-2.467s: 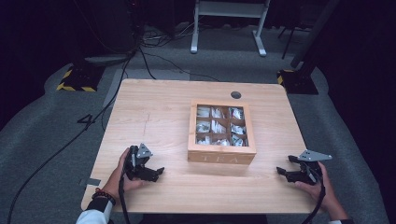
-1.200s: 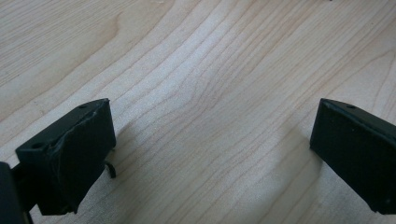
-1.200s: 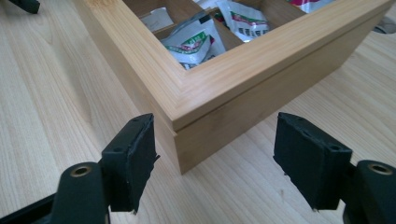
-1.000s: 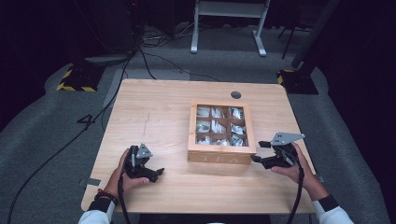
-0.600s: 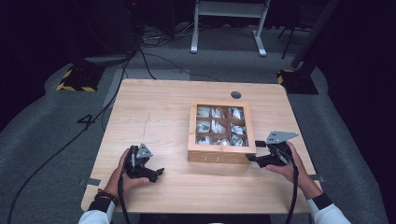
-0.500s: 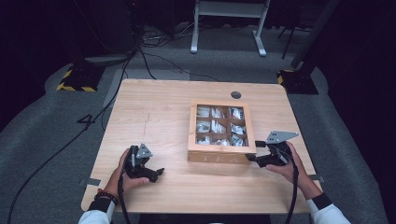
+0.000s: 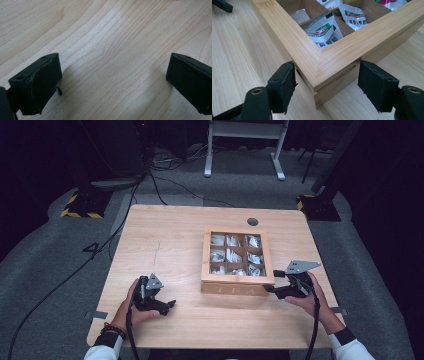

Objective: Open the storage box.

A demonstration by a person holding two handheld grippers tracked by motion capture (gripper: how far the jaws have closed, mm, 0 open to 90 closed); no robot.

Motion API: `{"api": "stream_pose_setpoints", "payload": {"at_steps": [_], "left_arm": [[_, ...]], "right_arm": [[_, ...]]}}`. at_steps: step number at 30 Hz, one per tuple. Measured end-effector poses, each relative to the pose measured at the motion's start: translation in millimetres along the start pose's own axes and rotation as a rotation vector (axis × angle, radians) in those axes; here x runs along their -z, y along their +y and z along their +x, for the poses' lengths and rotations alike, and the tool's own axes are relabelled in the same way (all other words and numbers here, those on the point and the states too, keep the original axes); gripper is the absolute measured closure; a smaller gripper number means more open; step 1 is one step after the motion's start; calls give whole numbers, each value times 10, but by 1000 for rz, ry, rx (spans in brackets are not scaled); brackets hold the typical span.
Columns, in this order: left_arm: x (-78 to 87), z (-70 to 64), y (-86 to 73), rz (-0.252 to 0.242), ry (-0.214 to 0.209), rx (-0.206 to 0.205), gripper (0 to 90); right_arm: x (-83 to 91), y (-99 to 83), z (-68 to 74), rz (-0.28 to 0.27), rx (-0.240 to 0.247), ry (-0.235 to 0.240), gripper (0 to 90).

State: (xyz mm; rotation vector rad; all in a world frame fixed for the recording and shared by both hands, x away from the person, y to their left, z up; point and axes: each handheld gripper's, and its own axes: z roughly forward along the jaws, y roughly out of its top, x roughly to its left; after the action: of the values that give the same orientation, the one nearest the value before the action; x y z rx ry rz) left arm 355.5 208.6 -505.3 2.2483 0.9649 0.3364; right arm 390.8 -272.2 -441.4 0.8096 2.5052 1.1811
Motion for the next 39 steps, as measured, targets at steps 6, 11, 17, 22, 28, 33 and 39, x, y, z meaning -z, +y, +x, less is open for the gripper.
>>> {"api": "stream_pose_setpoints", "payload": {"at_steps": [6, 11, 17, 22, 28, 33, 39], "left_arm": [[2, -4, -1, 0, 6, 2, 6], [3, -12, 5, 5, 13, 9, 6], [11, -24, 60, 22, 4, 3, 70], [14, -72, 178, 19, -22, -34, 153], [72, -120, 330, -35, -19, -66, 173], [162, -178, 533, -113, -9, -82, 173], [214, -242, 738, -166, 1, -110, 177]], "right_arm": [[35, 24, 18, -14, 16, -21, 306], [45, 32, 17, -17, 14, -19, 306], [69, 52, 18, -30, 10, -22, 305], [102, 81, 18, -48, 3, -24, 306], [151, 131, 11, -68, -4, -26, 305], [177, 164, 2, -84, -12, -26, 298], [198, 216, 0, -92, -16, -31, 282]]}}
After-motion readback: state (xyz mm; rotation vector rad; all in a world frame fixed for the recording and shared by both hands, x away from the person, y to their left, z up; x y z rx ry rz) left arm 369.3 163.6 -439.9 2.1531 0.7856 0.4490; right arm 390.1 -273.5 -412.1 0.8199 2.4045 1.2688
